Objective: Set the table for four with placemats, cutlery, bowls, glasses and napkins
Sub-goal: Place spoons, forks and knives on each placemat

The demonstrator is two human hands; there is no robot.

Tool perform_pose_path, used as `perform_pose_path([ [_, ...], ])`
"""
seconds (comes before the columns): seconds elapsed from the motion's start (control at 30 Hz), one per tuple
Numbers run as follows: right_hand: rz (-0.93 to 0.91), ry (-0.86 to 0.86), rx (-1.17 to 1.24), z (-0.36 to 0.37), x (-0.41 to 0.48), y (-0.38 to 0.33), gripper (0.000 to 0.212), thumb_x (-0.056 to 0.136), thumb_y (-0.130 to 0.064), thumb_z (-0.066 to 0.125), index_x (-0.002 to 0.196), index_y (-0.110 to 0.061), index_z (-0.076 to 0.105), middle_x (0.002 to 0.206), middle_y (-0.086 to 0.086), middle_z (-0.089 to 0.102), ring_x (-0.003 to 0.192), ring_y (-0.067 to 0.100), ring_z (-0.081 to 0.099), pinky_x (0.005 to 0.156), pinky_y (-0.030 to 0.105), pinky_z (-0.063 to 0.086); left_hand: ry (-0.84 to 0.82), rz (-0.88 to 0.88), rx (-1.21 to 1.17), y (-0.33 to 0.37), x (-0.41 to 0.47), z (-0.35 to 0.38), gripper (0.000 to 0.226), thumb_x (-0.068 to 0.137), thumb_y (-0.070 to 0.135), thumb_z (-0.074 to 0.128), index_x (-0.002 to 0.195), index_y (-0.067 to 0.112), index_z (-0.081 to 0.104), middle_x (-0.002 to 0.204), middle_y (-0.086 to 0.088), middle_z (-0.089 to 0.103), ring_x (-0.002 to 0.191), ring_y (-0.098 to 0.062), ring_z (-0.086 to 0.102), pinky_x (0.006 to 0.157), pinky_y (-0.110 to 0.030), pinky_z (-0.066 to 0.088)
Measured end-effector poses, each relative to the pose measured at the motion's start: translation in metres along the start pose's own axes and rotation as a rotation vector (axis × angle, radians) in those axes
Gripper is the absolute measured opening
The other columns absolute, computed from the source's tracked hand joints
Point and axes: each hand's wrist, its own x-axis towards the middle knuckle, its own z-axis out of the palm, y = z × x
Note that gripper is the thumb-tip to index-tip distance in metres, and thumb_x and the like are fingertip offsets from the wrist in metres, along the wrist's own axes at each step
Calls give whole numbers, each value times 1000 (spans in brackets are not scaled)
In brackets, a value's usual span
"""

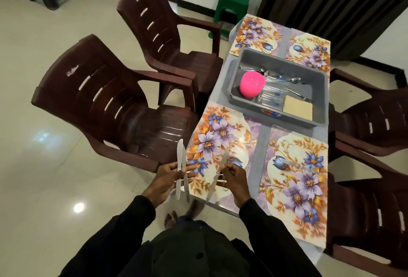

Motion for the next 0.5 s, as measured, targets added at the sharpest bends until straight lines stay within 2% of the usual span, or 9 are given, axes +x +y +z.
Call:
perform_pose_path([
  [0.1,54,66,77,-7,13,8,18,101,-23,61,108,-7,65,100,10,76,87,29,76,79,47,63,45,-26,43,15,13,-2,22,96,6,63,118,3,65,105,-14,78,91,-30,77,68,-34,64],
  [0.33,85,158,156,-15,32,24,13,96,-16,69,102,-5,71,97,12,77,89,31,75,79,47,63,38,-50,205,40,52,-11,21,100,10,60,121,9,65,115,-12,76,101,-33,75,80,-44,62],
  [0.4,83,223,136,-18,32,32,15,91,-16,75,99,-3,73,93,11,77,88,31,75,76,43,64,26,-61,226,44,59,-8,21,101,9,58,121,8,65,113,-10,77,101,-32,75,82,-46,62],
  [0.5,80,346,127,-23,33,44,8,88,-10,77,90,-3,77,86,8,78,84,30,74,72,40,64,-8,-98,220,51,74,-4,22,100,4,56,121,3,64,115,-13,75,102,-32,75,83,-47,63],
])
